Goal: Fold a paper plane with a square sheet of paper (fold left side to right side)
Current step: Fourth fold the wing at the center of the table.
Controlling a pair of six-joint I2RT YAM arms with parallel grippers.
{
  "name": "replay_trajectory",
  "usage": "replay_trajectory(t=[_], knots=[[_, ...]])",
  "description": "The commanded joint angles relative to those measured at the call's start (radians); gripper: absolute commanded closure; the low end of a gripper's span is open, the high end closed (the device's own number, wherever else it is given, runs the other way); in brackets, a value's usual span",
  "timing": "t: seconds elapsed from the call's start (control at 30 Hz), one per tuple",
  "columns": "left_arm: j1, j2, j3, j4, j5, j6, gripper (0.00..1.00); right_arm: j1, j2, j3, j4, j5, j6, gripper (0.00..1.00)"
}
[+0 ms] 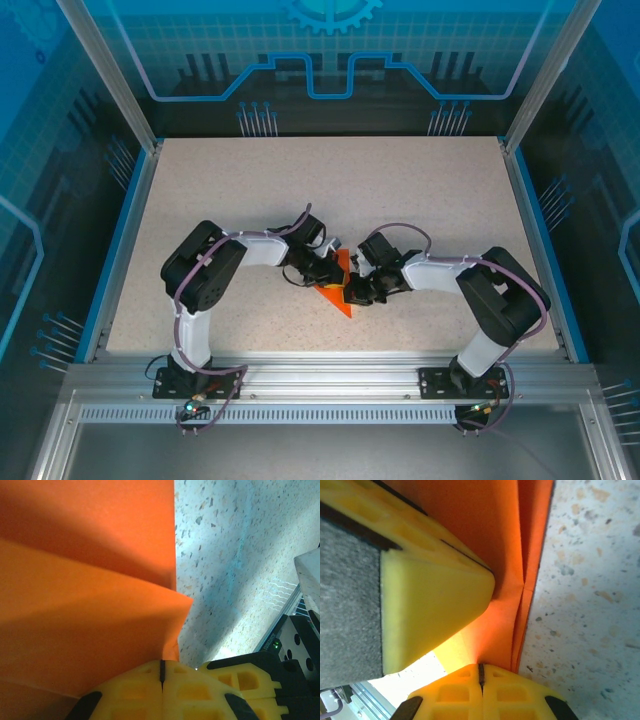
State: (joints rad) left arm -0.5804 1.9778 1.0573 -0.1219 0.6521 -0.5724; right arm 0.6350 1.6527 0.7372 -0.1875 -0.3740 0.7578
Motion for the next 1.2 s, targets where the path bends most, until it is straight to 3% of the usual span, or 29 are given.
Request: replay_trajectory(t=[0.0,1.17], knots=[[0.017,0.026,-0.033,-0.009,-0.057,0.034,1.00,0.008,0.053,-0.031,-0.158,0.112,-0.023,1.00],[0.232,0.124,0.166,-0.088,-0.090,0.185,1.00,0.009,0.049,-0.035,-0.191,0.099,-0.047,1.00]])
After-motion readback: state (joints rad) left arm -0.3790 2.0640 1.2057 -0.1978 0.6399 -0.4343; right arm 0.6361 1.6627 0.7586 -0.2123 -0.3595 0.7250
